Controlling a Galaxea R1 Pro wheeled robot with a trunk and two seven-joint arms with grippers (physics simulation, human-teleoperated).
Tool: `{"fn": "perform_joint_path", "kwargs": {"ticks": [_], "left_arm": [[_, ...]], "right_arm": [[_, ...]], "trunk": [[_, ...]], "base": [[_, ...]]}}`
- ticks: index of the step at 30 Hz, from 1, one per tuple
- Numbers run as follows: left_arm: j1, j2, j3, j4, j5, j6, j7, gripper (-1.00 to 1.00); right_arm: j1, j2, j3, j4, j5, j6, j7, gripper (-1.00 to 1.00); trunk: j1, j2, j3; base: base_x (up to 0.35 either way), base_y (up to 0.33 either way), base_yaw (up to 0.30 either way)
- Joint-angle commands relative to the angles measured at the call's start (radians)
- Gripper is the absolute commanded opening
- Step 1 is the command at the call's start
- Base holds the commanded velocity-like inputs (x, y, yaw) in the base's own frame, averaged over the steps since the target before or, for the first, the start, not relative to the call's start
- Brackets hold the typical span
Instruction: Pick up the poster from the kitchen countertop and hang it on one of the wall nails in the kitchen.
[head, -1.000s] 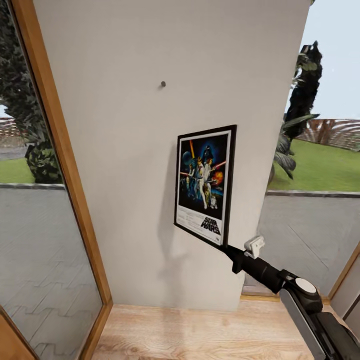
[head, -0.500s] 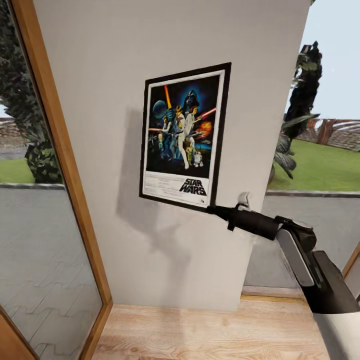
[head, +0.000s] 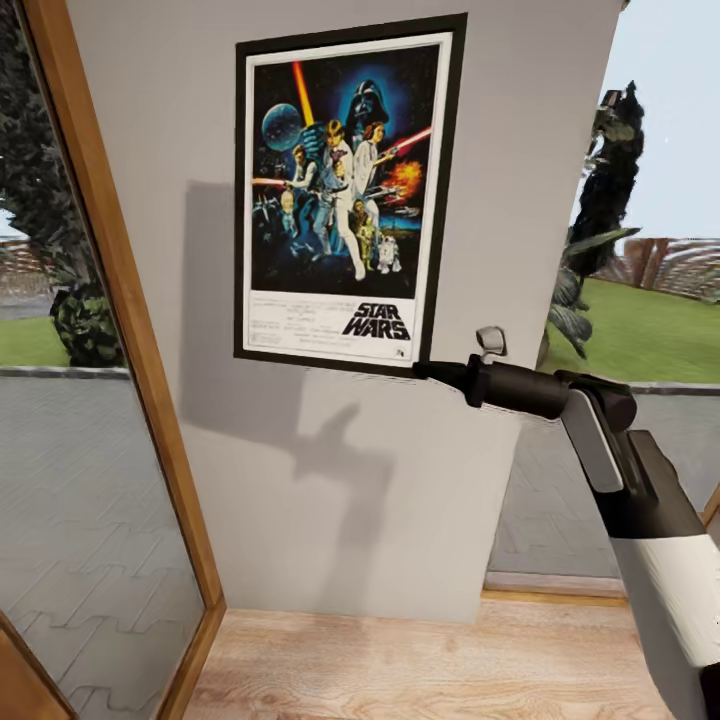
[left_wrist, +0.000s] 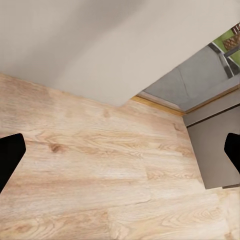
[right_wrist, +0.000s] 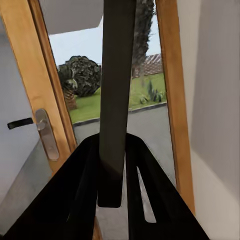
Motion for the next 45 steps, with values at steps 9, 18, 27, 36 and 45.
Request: {"fn": "perform_joint_path", "kwargs": {"ticks": [9, 18, 27, 36, 45], "left_arm": [[0.0, 0.001, -0.008, -0.001, 0.007, -0.004, -0.002, 1.0], [0.0, 0.012, -0.008, -0.001, 0.007, -0.004, -0.005, 1.0], [0.0, 0.014, -0.008, -0.001, 0.007, -0.004, -0.005, 1.0], [0.0, 0.015, -0.008, -0.001, 0.007, -0.004, -0.005, 1.0], [0.0, 0.016, -0.007, -0.001, 0.007, -0.004, -0.005, 1.0]], "right_arm": [[-0.037, -0.009, 0.002, 0.059, 0.006, 0.006, 0.067, -1.0], [-0.037, -0.014, 0.005, 0.058, 0.052, -0.032, 0.13, -1.0], [-0.036, -0.016, 0.008, 0.057, 0.118, -0.084, 0.148, -1.0], [-0.033, -0.017, 0.009, 0.055, 0.122, -0.087, 0.149, -1.0], [-0.032, -0.017, 0.007, 0.055, 0.122, -0.1, 0.149, -1.0]], "trunk": [[0.0, -0.001, 0.0], [0.0, -0.001, 0.0], [0.0, -0.001, 0.0], [0.0, -0.001, 0.0], [0.0, -0.001, 0.0]], "base": [[0.0, 0.0, 0.0], [0.0, 0.0, 0.0], [0.0, 0.0, 0.0], [0.0, 0.0, 0.0], [0.0, 0.0, 0.0]]}}
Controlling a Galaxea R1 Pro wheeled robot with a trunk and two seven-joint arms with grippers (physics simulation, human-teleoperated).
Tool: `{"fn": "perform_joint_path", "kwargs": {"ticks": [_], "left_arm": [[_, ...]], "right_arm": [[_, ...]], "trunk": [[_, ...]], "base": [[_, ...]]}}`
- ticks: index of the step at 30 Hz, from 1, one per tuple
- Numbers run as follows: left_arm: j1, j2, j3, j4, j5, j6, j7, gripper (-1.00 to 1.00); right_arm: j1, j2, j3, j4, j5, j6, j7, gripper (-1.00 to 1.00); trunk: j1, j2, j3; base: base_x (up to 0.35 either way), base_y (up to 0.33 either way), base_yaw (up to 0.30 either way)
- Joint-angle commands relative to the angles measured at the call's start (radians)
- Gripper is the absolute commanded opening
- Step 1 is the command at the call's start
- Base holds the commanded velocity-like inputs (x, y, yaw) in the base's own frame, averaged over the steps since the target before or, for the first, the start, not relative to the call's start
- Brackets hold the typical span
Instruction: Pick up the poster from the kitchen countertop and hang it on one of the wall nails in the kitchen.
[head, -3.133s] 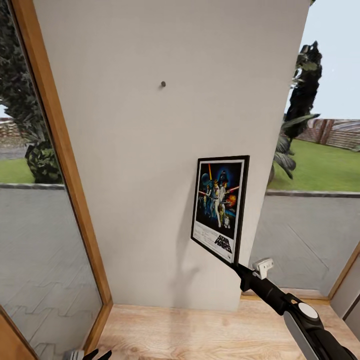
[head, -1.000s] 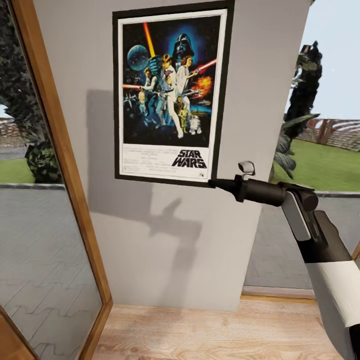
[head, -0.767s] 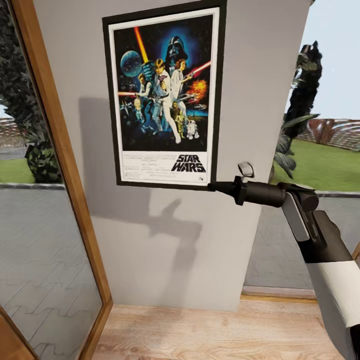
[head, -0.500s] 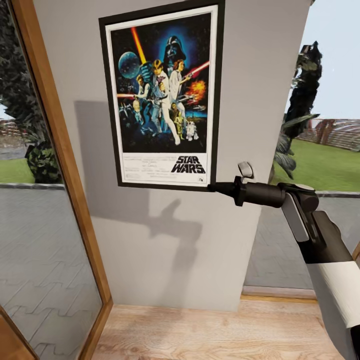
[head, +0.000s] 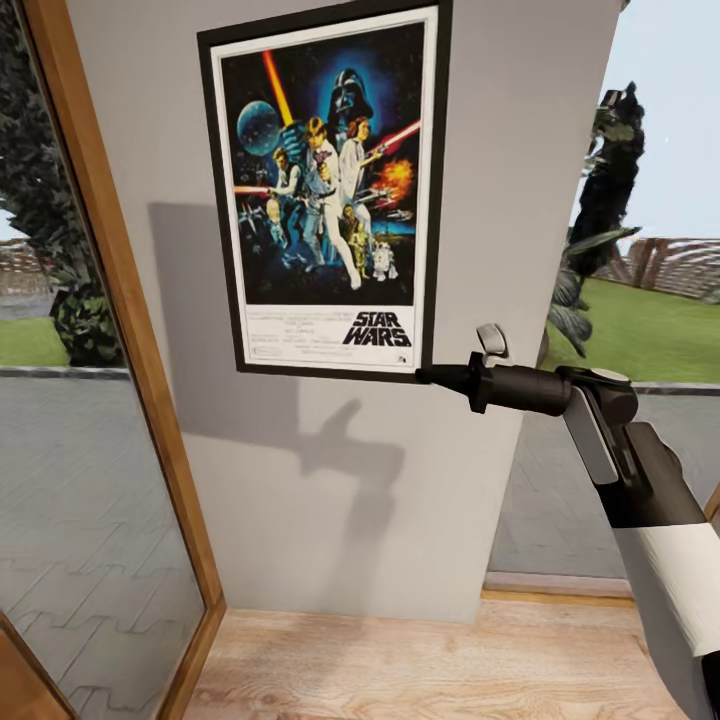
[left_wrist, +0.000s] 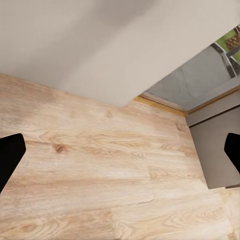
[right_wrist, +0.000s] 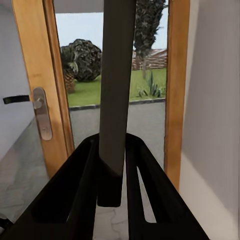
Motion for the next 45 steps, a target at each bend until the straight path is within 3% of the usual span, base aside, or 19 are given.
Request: {"fn": "perform_joint_path", "kwargs": {"ticks": [1, 13, 19, 29, 35, 45], "left_arm": [[0.0, 0.001, -0.008, -0.001, 0.007, -0.005, 0.0, 1.0], [0.0, 0.001, -0.007, -0.001, 0.007, -0.005, 0.0, 1.0], [0.0, 0.001, -0.005, -0.001, 0.007, -0.005, 0.0, 1.0], [0.0, 0.002, -0.003, -0.001, 0.007, -0.004, 0.0, 1.0], [0.0, 0.002, -0.002, -0.001, 0.007, -0.004, 0.0, 1.0], [0.0, 0.002, -0.002, -0.001, 0.007, -0.004, 0.0, 1.0]], "right_arm": [[0.0, -0.001, 0.002, 0.0, -0.009, 0.007, 0.001, -1.0], [0.007, 0.0, 0.0, 0.0, -0.01, -0.01, 0.001, -1.0], [0.009, 0.0, 0.001, 0.009, -0.013, -0.069, 0.022, -1.0], [0.035, 0.001, 0.0, 0.025, -0.009, -0.099, 0.066, -1.0], [0.041, 0.001, 0.001, 0.065, -0.011, -0.168, 0.07, -1.0], [0.043, 0.001, 0.001, 0.082, -0.011, -0.184, 0.071, -1.0]], "trunk": [[0.0, -0.001, 0.0], [0.0, -0.001, 0.0], [0.0, -0.001, 0.0], [0.0, -0.001, 0.0], [0.0, -0.001, 0.0], [0.0, -0.001, 0.0]], "base": [[0.0, 0.0, 0.0], [0.055, 0.0, 0.0], [0.012, 0.0, 0.0], [0.001, 0.0, 0.0], [0.0, 0.0, 0.0], [0.0, 0.0, 0.0]]}}
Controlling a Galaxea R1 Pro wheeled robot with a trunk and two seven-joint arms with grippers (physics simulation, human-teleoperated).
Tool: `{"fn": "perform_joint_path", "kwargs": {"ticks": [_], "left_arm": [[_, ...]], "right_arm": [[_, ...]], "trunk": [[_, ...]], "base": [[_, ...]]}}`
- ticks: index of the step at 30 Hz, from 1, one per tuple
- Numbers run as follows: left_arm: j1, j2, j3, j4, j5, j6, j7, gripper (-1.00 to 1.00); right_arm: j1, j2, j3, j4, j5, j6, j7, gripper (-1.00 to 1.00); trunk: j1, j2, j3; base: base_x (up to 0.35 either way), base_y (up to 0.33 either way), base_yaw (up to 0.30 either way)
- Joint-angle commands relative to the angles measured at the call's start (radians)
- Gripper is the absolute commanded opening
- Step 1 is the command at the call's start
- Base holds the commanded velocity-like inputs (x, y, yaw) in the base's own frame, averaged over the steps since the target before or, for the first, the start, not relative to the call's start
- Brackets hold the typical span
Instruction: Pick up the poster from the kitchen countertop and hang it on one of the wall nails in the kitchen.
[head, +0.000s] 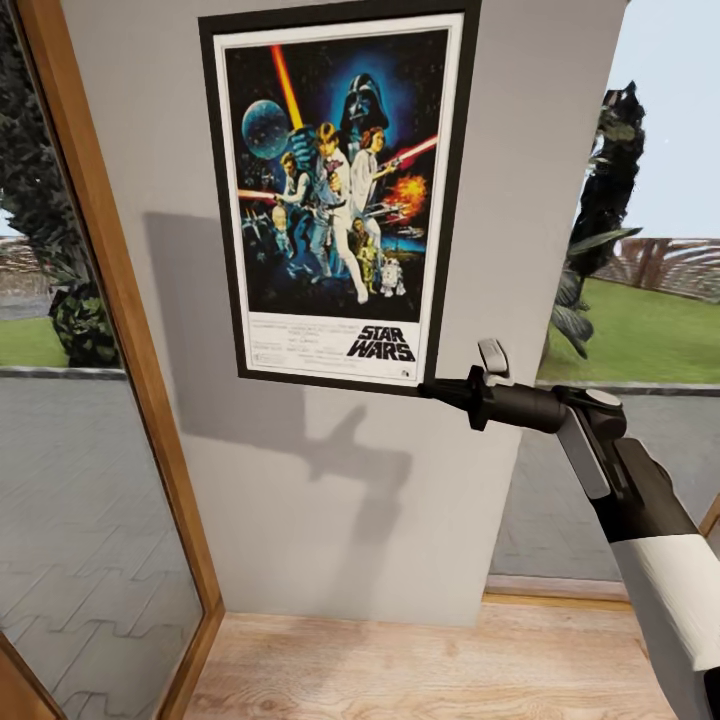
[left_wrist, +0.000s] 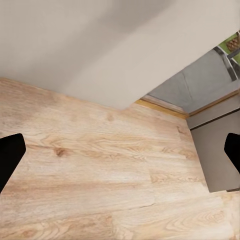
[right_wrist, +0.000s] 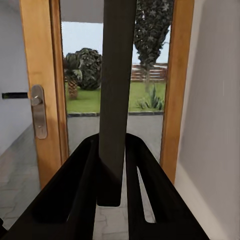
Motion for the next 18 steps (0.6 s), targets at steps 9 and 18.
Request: {"fn": "perform_joint_path", "kwargs": {"ticks": [9, 18], "left_arm": [[0.0, 0.001, -0.008, -0.001, 0.007, -0.005, 0.0, 1.0], [0.0, 0.001, -0.008, -0.001, 0.007, -0.005, 0.0, 1.0]], "right_arm": [[0.0, -0.001, 0.002, 0.003, -0.01, 0.012, 0.002, -1.0], [0.0, -0.001, 0.002, 0.003, -0.01, 0.012, 0.002, -1.0]], "trunk": [[0.0, -0.001, 0.0], [0.0, -0.001, 0.0]], "base": [[0.001, 0.0, 0.0], [0.211, 0.0, 0.0]]}}
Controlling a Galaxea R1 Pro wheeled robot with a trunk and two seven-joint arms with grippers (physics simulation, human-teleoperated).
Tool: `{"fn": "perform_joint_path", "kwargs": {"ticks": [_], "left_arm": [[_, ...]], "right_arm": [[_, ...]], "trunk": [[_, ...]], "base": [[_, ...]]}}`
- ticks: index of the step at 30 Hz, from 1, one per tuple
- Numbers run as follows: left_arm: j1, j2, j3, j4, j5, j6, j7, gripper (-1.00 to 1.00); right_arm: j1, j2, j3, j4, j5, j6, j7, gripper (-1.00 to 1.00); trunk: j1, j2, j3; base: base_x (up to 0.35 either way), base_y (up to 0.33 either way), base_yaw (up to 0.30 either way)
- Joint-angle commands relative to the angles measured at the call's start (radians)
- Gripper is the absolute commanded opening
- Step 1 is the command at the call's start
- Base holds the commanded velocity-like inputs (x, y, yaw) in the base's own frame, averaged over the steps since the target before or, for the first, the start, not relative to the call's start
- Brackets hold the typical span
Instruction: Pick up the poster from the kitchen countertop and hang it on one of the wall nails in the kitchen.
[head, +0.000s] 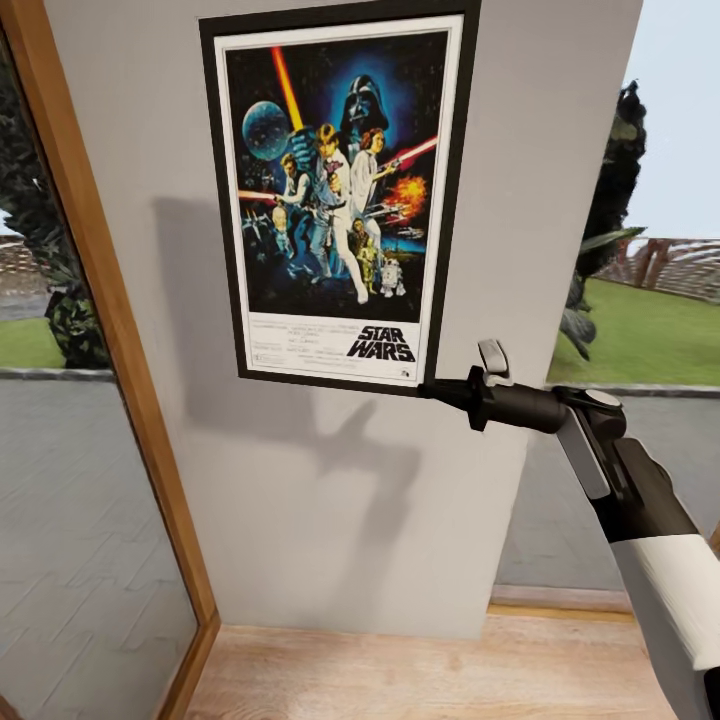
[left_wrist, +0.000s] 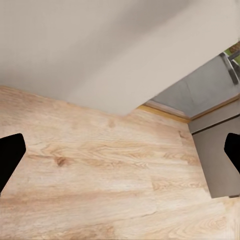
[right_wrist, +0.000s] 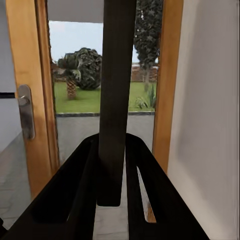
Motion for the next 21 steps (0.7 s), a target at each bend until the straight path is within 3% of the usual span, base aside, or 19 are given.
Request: {"fn": "perform_joint_path", "kwargs": {"ticks": [1, 14, 21], "left_arm": [[0.0, 0.001, -0.008, -0.001, 0.007, -0.005, 0.0, 1.0], [0.0, 0.001, -0.008, -0.001, 0.007, -0.005, 0.0, 1.0], [0.0, 0.001, -0.008, -0.001, 0.007, -0.005, 0.0, 1.0]], "right_arm": [[-0.001, -0.001, 0.002, 0.001, -0.01, 0.012, 0.002, -1.0], [-0.001, -0.001, 0.002, 0.001, -0.01, 0.012, 0.002, -1.0], [-0.001, -0.001, 0.002, 0.001, -0.01, 0.012, 0.001, -1.0]], "trunk": [[0.001, -0.001, 0.0], [0.001, -0.001, 0.0], [0.001, -0.001, 0.0]], "base": [[0.317, 0.0, 0.0], [0.311, 0.0, 0.0], [0.088, 0.0, 0.0]]}}
